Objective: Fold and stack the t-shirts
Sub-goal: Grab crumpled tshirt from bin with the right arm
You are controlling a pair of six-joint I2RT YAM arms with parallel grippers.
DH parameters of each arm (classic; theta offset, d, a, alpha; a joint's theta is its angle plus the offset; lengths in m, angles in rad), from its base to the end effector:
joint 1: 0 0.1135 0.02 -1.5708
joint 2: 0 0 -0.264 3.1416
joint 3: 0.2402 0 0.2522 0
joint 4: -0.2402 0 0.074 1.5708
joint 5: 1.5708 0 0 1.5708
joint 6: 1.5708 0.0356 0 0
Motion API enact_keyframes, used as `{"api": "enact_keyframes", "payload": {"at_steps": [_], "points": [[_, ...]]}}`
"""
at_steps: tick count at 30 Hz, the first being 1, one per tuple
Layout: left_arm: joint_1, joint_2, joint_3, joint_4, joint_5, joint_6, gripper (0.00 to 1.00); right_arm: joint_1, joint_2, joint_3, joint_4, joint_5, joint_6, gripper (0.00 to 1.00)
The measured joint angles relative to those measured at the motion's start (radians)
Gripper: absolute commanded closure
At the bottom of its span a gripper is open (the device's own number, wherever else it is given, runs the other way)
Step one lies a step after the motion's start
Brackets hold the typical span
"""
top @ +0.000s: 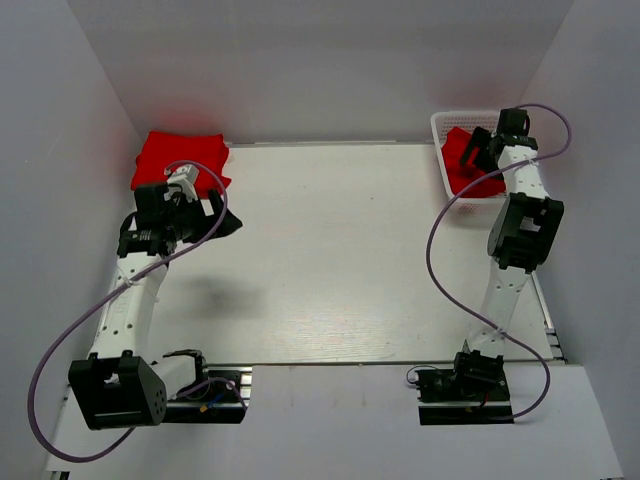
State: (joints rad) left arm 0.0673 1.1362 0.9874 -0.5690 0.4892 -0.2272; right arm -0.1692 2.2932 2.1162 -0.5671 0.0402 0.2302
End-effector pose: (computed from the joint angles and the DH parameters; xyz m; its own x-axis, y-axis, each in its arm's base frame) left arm 0.2400 -0.0006 0.3066 -0.7056 -0.2468 -0.6643 0.1385 0.8713 -0.4708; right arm 0.5191 -0.0901 0.2533 -0.6050 0.3346 -0.7225 0.3445 0.9281 0.1414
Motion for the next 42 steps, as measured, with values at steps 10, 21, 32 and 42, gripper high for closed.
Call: {"api": "enact_keyframes", "payload": {"at_steps": [10, 21, 32, 42], "points": [[-0.002, -0.105, 0.0, 0.037, -0.093, 0.003, 0.0, -0.009, 0.012, -0.103, 0.002, -0.125, -0.01, 0.67], [-0.001, -0.089, -0.019, 0.038, -0.112, -0.03, 0.0, -0.006, -0.021, -0.103, 0.08, -0.16, 0.016, 1.0], [-0.001, -0.053, -0.019, 0.012, -0.13, -0.066, 0.0, -0.035, -0.391, -0.011, 0.253, -0.095, -0.008, 1.0], [-0.001, 0.009, -0.019, -0.004, -0.11, -0.08, 0.0, -0.039, -0.534, 0.106, 0.397, -0.222, 0.043, 1.0]]}}
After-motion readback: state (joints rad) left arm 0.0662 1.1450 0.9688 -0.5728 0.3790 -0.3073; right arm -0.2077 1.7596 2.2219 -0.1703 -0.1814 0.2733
